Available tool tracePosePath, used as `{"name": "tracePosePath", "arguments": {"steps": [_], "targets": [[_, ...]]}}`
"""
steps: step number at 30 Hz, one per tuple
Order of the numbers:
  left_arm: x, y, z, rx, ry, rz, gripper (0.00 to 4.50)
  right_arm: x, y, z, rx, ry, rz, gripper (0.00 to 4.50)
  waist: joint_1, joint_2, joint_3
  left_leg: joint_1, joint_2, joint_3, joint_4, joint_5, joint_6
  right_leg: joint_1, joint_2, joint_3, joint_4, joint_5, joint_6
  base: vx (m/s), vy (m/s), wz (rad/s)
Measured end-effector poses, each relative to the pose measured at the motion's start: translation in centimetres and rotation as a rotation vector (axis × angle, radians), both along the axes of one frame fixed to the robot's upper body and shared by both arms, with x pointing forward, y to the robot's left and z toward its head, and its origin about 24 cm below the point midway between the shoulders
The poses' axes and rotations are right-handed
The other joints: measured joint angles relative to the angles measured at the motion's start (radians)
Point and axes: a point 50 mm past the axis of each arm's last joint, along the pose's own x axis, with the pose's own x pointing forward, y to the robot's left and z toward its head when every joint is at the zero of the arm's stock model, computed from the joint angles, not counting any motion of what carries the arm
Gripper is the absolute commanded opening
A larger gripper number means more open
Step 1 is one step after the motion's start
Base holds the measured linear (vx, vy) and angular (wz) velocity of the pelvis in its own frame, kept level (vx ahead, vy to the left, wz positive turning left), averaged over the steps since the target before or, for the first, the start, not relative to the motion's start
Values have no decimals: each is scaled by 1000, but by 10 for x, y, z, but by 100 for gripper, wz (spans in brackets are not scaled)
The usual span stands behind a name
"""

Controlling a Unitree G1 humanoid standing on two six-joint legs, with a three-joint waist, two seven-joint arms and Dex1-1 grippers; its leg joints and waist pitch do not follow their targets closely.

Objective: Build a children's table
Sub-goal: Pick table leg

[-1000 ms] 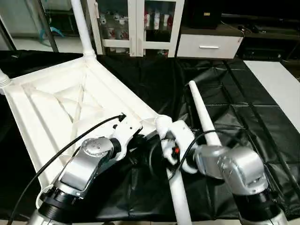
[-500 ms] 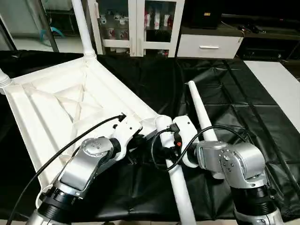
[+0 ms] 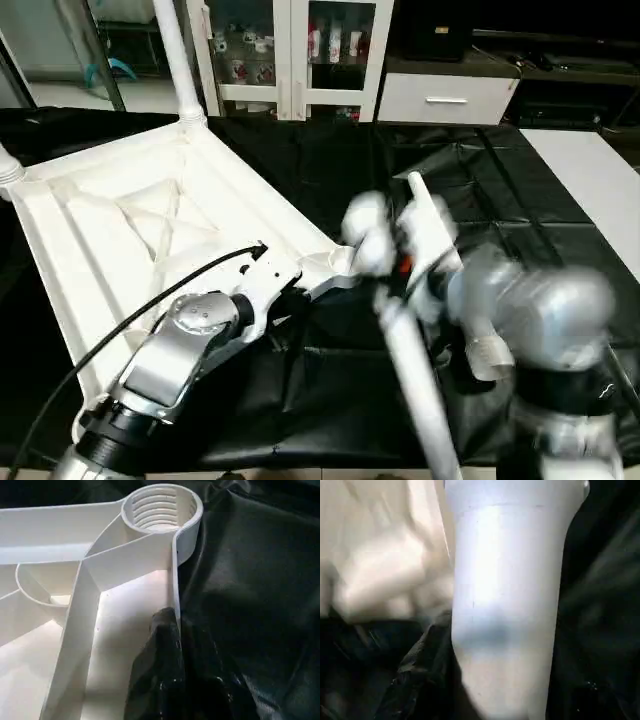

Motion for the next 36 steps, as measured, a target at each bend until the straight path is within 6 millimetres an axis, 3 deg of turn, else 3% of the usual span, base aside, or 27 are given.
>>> {"name": "tracePosePath", "arguments": {"steps": [4, 5, 7, 11, 16, 20, 21, 25, 27, 31, 32, 36], "targets": [[1, -1, -1, -13, -7, -12, 0, 13, -16, 31, 128, -91, -54, 185, 8, 1, 1, 0, 0, 0, 0, 0, 0, 0, 0, 0, 0, 1, -1, 0, 0, 0], [1, -1, -1, -32, 2, -7, 44, 17, -20, 37, 173, -107, -69, 185, 10, 2, 1, 0, 0, 0, 2, 0, 0, 0, 0, 0, 1, 1, -1, 0, 0, 0], [3, -3, 1, -100, 28, 20, 55, 27, -31, 54, 263, -173, -122, 185, 13, 6, 3, -1, 0, 0, 3, 0, 0, -1, 0, 0, 2, 1, -2, 0, 0, 0], [9, -2, 28, -334, 4, 20, 89, 39, -52, 87, 387, -353, -272, 184, 17, 6, 4, -2, 1, 1, 3, 0, 0, -1, 0, -1, 3, 1, -2, 0, 0, 0], [13, 1, 66, -584, -52, -23, 129, 46, -53, 77, 505, -347, -384, 184, 11, 6, 4, -2, 0, 1, 4, 0, 0, -2, 0, 0, 3, 2, -3, 0, 0, 0], [5, -22, 89, -793, 24, -130, 148, 55, -45, 73, 574, -367, -468, 184, 15, 6, 4, -3, 0, 3, 4, 0, 0, -2, 0, 0, 3, 2, -3, 0, 0, 0], [1, -30, 93, -834, 51, -163, 172, 57, -43, 73, 592, -383, -490, 184, 17, 6, 4, -3, 0, 4, 4, 0, 0, -2, 0, 0, 3, 2, -3, 0, 0, 0], [-2, -46, 97, -948, 116, -150, 183, 62, -42, 87, 635, -461, -587, 184, 14, 7, 5, -4, 0, 4, 4, 0, 0, -3, 0, 0, 3, 2, -2, 0, 0, 0], [0, -51, 102, -1041, 133, -108, 213, 64, -47, 91, 637, -500, -680, 184, 14, 6, 5, -4, 0, 4, 4, 0, 0, -3, 0, 0, 2, 2, -2, 0, 0, 0], [6, -51, 111, -1114, 110, 14, 238, 70, -48, 85, 665, -493, -799, 184, 10, 6, 5, -4, 0, 4, 4, 0, 0, -3, 0, 0, 2, 1, -2, 0, 0, 0], [7, -50, 110, -1111, 105, 43, 263, 70, -49, 84, 667, -489, -815, 184, 9, 6, 5, -4, 0, 4, 4, 0, 0, -3, 0, -1, 2, 1, -1, 0, 0, 0], [14, -39, 93, -1050, 125, 239, 264, 70, -53, 85, 688, -515, -862, 184, 6, 6, 5, -8, 0, 4, 4, 0, 1, -6, 0, -1, 2, 1, 1, 0, 0, 0]]}}
